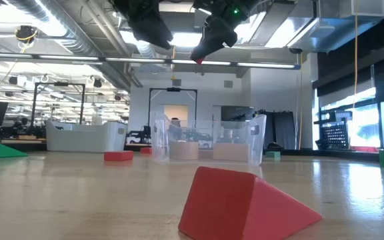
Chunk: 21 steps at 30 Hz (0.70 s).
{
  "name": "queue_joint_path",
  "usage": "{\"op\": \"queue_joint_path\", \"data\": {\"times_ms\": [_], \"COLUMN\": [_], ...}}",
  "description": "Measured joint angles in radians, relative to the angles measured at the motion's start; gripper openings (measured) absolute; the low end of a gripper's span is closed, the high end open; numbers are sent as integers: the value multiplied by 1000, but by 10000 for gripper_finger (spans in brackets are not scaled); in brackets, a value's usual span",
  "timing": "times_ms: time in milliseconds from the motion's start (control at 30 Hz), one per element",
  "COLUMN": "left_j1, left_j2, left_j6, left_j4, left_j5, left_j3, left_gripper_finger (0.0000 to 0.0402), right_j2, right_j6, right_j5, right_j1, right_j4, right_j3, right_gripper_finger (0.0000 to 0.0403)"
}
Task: Sort & place blocks by color
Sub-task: Put the red block into the gray bin
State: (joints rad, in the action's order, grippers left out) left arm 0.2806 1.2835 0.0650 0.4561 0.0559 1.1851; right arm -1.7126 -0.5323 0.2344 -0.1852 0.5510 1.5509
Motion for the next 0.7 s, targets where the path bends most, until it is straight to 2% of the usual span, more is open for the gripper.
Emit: {"op": "queue_joint_path", "data": {"times_ms": [133,500,700], "left_j1": [0,0,0], "left_j2": [0,0,0], "left_j6": [0,-1,-2], "left_j4": [0,0,-9], "left_j5": [39,40,40], "left_j3": [0,0,0], "left_gripper_finger": [232,232,232], "right_j2": [0,0,0], "right_j6": [0,3,57], "right_j5": [0,-1,-1], "right_j1": [0,0,0], "right_j4": [0,0,-1], "right_j3": [0,0,0], "right_gripper_finger": [130,130,130]}}
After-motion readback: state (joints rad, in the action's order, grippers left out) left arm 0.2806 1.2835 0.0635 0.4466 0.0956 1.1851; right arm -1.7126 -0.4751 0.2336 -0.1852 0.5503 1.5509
